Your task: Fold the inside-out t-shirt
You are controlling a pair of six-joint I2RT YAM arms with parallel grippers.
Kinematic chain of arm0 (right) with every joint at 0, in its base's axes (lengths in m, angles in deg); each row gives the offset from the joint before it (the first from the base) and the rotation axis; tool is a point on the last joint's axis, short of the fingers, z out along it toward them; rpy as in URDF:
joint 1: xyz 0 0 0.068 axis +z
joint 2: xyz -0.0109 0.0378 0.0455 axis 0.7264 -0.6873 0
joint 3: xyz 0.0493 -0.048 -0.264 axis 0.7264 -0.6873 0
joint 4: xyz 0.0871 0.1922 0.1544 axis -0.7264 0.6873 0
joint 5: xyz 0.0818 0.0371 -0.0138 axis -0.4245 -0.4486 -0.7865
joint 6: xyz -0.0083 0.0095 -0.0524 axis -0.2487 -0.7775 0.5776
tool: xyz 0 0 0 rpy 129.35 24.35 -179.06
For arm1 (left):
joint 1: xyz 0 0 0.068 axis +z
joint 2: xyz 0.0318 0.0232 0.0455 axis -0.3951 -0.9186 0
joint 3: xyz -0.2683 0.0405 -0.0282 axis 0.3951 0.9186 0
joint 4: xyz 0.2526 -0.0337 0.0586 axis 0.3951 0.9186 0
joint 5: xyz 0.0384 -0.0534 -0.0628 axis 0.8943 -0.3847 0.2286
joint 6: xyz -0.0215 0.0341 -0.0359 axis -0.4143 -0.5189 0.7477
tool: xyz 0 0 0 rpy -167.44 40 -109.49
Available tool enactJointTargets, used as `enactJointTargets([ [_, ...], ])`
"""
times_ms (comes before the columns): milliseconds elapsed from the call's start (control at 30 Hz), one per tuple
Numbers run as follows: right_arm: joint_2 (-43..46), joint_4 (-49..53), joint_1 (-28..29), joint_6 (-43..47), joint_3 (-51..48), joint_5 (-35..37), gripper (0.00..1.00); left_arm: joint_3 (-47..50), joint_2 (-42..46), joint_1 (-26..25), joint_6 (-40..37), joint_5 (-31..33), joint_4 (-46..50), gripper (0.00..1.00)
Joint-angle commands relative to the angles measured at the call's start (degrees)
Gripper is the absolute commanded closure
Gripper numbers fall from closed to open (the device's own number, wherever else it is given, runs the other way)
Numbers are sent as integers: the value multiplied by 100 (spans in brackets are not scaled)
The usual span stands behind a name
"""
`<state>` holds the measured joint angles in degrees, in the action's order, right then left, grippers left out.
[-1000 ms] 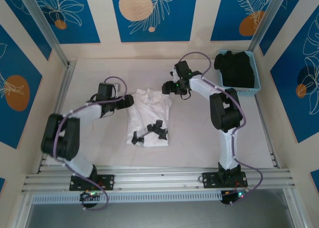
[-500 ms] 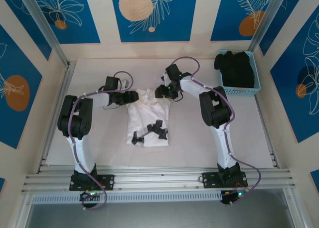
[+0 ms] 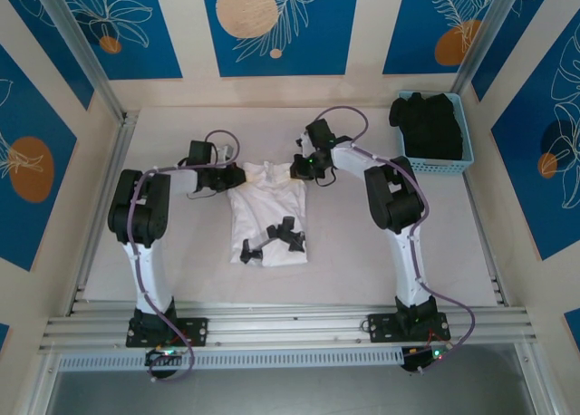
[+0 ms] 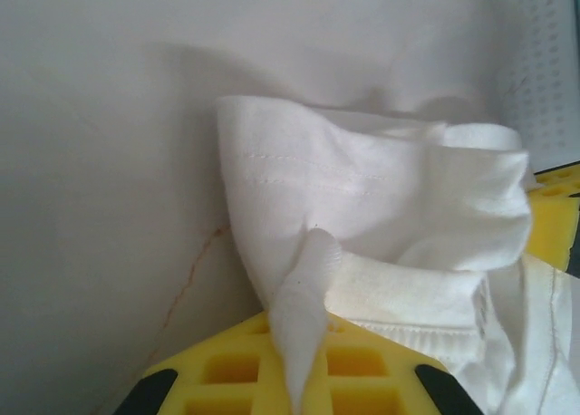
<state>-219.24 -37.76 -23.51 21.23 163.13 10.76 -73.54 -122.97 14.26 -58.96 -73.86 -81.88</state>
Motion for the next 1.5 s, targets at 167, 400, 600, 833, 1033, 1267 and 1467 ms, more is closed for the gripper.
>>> enactJointTargets([
  [167,753,-1066,-479,12,301,-592,100,-429,467,177,573,-389,-1718,100],
  [400,1187,-729,-813,261,1573,-842,100,-2095,962,179,588,-434,-1058,100],
  [600,2400,-1164,-730,287,-70,-979,100,-547,2104,-61,687,-416,-1656,100],
  [833,3960,-1336,-270,122,-3006,-1035,100,2637,3763,-878,660,-172,-2453,100],
  [1033,4348,-1030,-20,-28,-4241,-949,100,3999,4425,-1613,875,222,-2542,100],
  [1267,3813,-901,94,81,-3723,-865,100,3877,4508,-1574,655,1234,-1902,99],
  [1467,2615,-606,200,328,-2556,-684,100,3556,4025,-1164,161,1880,-1894,96],
])
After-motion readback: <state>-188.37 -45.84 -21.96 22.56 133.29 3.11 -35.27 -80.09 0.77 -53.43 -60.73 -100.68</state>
